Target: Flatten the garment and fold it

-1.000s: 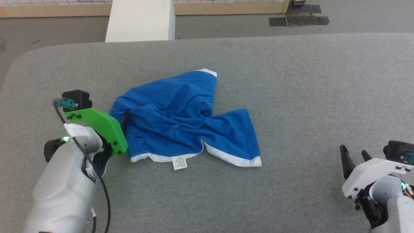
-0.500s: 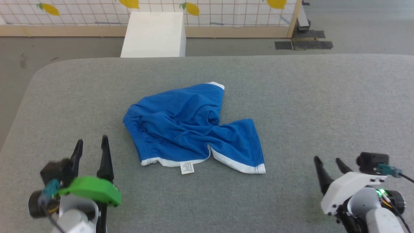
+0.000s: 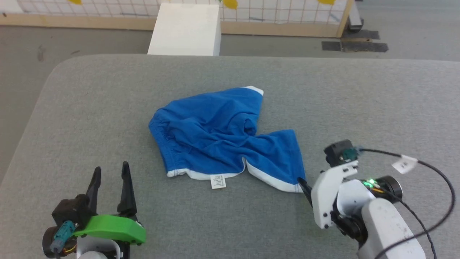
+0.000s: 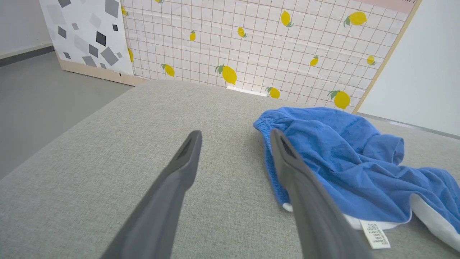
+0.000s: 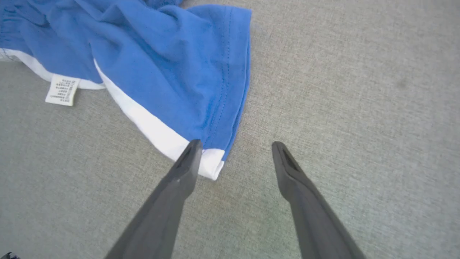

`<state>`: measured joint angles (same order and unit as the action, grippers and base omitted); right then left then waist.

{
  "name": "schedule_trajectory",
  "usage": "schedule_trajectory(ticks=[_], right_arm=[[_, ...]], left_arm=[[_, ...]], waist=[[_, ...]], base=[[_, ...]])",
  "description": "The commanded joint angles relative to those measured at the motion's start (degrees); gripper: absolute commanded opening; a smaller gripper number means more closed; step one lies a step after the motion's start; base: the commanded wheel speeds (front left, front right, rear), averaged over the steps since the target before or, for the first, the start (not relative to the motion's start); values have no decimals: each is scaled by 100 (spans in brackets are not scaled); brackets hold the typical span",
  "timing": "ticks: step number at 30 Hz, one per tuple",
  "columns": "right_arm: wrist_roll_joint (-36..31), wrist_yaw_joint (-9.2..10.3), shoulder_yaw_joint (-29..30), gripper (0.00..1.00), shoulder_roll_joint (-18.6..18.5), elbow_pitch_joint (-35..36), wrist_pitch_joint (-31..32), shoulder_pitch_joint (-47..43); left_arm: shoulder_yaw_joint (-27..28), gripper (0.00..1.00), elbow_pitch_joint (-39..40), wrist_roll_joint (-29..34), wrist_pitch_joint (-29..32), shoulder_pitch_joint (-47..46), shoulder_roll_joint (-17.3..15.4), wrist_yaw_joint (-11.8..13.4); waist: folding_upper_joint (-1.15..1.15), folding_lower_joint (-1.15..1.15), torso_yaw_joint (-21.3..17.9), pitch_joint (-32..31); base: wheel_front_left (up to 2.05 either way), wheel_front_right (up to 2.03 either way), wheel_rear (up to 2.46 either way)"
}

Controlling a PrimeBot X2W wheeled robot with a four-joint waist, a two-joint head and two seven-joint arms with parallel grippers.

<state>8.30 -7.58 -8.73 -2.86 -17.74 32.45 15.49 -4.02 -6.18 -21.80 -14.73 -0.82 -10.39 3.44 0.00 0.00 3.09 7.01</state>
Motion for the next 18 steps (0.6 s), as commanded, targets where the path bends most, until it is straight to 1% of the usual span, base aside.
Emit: schedule_trajectory(ticks=[1, 6, 9, 10, 11, 12, 15, 18], right_arm=[[-85, 9, -47, 100, -2, -68, 85, 117], [-440, 9, -149, 100, -2, -379, 461, 220], [-473, 9, -186, 100, -2, -456, 483, 209], [-455, 9, -188, 53, -2, -491, 485, 204], [-429, 9, -206, 28, -2, -506, 473, 207], [-393, 9, -223, 0, -2, -504, 416, 213], [-280, 9, -227, 0, -2, -515, 342, 243], [-194, 9, -121, 0, -2, -460, 208, 296]], left_arm=[[42, 100, -32, 93, -26, -111, 50, -69], [134, 100, -240, 194, -27, -241, 207, -286], [203, 100, -331, 240, -27, -278, 262, -379], [234, 100, -353, 261, -27, -292, 278, -408], [258, 100, -378, 272, -27, -300, 291, -433], [279, 100, -416, 281, -27, -313, 303, -463], [271, 100, -582, 222, 9, -341, 349, -556], [191, 100, -710, -48, 570, -521, 451, -577]], waist=[[0, 0, 132, 145], [0, 0, 254, 307], [0, 0, 270, 346], [0, 0, 267, 355], [0, 0, 260, 360], [0, 0, 244, 359], [0, 0, 179, 337], [0, 0, 137, 319]], base=[[0, 0, 0], [0, 0, 0], [0, 0, 0], [0, 0, 0], [0, 0, 0], [0, 0, 0], [0, 0, 0], [0, 0, 0]])
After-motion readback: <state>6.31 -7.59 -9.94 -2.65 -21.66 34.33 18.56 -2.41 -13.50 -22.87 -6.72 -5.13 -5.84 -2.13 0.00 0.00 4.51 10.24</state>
